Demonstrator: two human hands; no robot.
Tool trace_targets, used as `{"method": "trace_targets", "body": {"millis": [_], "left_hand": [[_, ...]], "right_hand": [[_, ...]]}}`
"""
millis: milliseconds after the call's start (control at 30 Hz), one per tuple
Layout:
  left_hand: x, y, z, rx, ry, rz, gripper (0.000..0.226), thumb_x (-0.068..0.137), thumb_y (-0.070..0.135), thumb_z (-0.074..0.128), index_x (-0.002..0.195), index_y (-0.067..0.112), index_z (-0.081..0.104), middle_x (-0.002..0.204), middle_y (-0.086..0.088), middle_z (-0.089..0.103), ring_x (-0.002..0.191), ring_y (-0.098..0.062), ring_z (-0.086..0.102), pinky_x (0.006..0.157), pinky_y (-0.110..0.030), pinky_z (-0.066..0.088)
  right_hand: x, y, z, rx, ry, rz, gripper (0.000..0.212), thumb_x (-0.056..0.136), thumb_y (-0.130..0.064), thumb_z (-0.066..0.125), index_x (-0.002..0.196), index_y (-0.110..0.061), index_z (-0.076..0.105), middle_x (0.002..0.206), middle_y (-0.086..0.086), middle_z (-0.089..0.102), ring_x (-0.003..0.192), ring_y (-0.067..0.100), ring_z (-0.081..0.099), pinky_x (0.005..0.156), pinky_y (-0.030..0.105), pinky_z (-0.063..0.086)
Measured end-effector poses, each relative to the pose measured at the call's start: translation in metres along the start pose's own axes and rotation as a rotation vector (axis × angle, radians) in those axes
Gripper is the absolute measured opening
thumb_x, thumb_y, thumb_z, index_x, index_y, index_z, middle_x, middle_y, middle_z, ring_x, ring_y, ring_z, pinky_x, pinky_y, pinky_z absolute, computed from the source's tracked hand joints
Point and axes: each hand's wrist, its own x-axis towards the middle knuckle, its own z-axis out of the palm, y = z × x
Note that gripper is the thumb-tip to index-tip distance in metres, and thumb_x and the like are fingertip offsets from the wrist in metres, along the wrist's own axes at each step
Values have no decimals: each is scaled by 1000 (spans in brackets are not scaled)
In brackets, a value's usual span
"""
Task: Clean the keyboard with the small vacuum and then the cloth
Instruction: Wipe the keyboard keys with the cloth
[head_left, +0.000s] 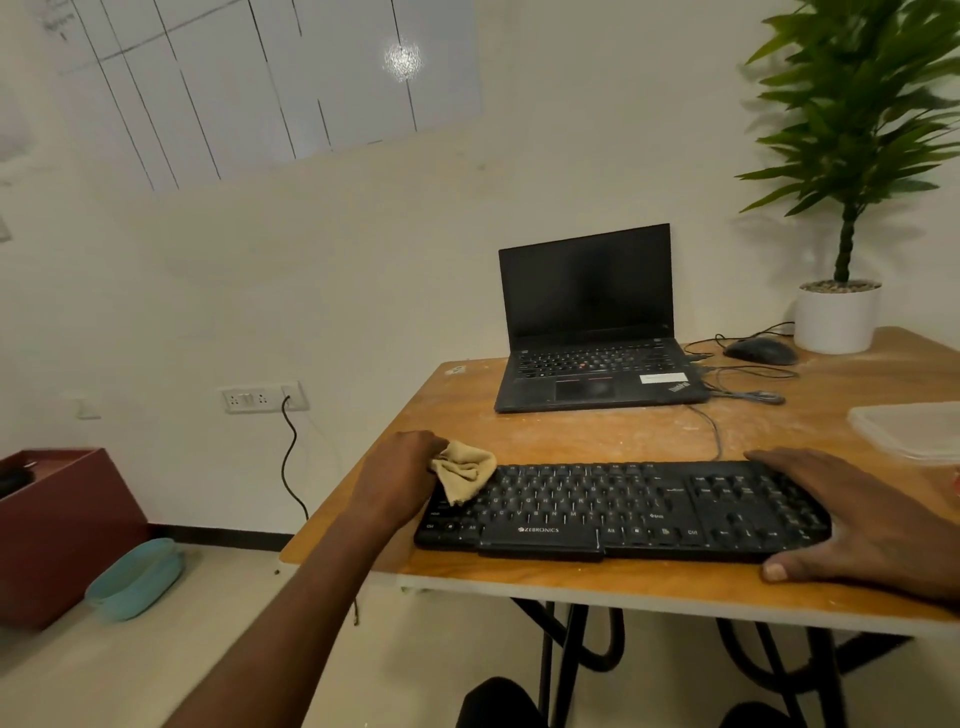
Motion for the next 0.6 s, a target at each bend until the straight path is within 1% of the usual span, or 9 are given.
{"method": "trace_targets", "body": {"millis": [67, 100, 167, 233, 300, 400, 467, 533, 600], "left_hand": [[-3, 7, 1, -6, -7, 8, 16, 94, 12, 63, 91, 20, 76, 91, 2, 72, 83, -24, 67, 61, -33, 46], [-4, 14, 2, -11, -9, 14, 16, 95, 14, 62, 86, 21, 74, 86, 4, 70, 78, -22, 65, 60, -34, 48], [0, 27, 3, -27, -16, 39, 19, 98, 19, 60, 86, 23, 74, 84, 7, 69, 76, -18, 64, 61, -34, 51], [6, 40, 4, -64, -36, 60, 21, 100, 23, 60, 88, 25, 77, 86, 7, 72, 76, -15, 65, 61, -32, 51], [12, 51, 6, -113, -57, 79, 20, 101, 26, 61, 90, 27, 77, 84, 8, 73, 75, -13, 65, 62, -31, 53], [19, 56, 10, -120, -48, 88, 13, 99, 29, 65, 92, 29, 76, 85, 9, 74, 76, -12, 66, 60, -30, 51], [26, 47, 9, -139, -42, -17, 9, 97, 32, 69, 91, 28, 75, 85, 7, 74, 78, -13, 67, 64, -31, 54], [36, 31, 3, -212, -97, -228, 17, 96, 34, 70, 85, 20, 73, 81, 1, 73, 73, -15, 66, 68, -33, 55], [46, 17, -8, -443, -235, -414, 20, 97, 30, 69, 86, 13, 69, 86, -7, 73, 72, -16, 65, 78, -38, 60]], "right_hand": [[-2, -2, -2, 4, 0, -4, 109, 45, -97, 66, 136, -68, 13, 145, -21, 34, 124, 0, 39, 103, 29, 42], [-3, -4, -2, 6, 1, -7, 109, 45, -97, 66, 136, -66, 15, 144, -22, 35, 124, -1, 39, 103, 29, 42], [-5, -5, -3, 11, 6, -8, 112, 46, -96, 66, 140, -61, 16, 143, -22, 36, 123, -1, 40, 103, 30, 43], [-6, -6, -2, 18, 6, -5, 115, 46, -96, 67, 142, -58, 17, 141, -23, 36, 120, -2, 41, 99, 27, 44], [-6, -6, -2, 24, 2, -9, 112, 46, -95, 68, 139, -61, 17, 139, -25, 36, 118, -5, 42, 96, 25, 44], [-7, -6, -3, 33, 3, -6, 109, 47, -95, 69, 137, -67, 14, 139, -27, 34, 119, -4, 41, 98, 27, 46], [-7, -5, -3, 39, 9, -3, 111, 47, -94, 69, 139, -65, 14, 139, -27, 34, 119, -3, 42, 99, 27, 46], [-8, -6, -2, 38, 8, -2, 113, 46, -95, 69, 140, -64, 14, 138, -27, 34, 119, -3, 42, 97, 25, 46], [-8, -6, -3, 41, 10, -2, 113, 45, -95, 68, 140, -63, 14, 136, -28, 34, 118, -4, 42, 95, 23, 44]]}}
